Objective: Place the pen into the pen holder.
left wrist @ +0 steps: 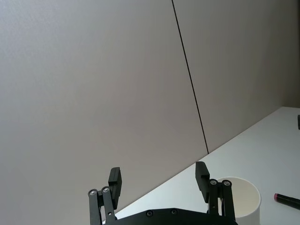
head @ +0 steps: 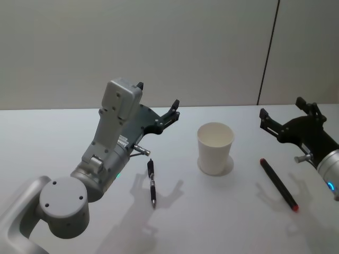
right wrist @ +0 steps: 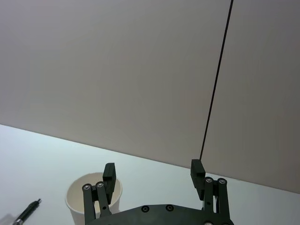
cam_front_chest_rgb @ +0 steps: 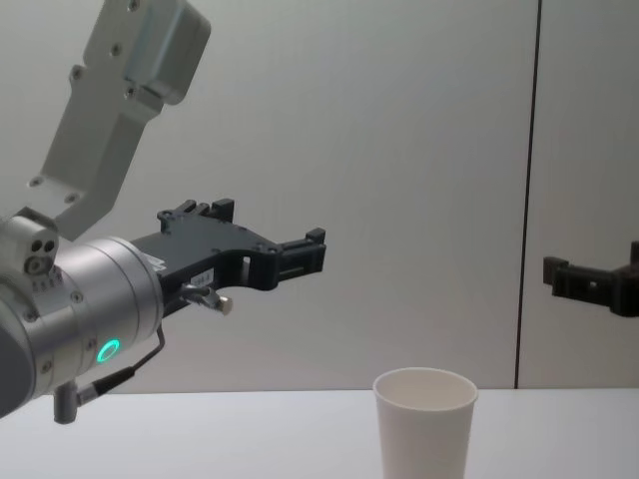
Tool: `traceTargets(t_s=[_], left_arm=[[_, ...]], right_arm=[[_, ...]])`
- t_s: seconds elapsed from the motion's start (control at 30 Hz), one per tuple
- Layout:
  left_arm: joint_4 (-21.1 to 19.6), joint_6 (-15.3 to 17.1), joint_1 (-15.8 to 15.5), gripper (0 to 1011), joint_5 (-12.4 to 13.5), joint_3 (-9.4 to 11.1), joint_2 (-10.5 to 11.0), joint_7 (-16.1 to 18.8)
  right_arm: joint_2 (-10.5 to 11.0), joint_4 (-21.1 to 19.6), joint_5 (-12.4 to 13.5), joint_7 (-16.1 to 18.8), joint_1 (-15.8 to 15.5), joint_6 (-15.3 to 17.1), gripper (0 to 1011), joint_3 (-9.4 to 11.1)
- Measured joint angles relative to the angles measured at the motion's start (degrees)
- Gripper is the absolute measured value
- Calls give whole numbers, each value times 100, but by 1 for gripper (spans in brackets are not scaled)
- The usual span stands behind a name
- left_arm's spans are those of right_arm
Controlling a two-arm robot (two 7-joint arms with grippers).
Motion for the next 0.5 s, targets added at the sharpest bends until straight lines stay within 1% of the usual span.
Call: traceTargets(t_s=[0.3, 0.5], left_arm=[[0, 0, 0, 1004, 0, 0, 0, 0], [0, 0, 0, 1004, 0, 0, 0, 0]], right_arm=[[-104, 277, -179, 54, 238, 329, 1001, -26], [-205, 425, -306, -9, 352, 616, 1001, -81]])
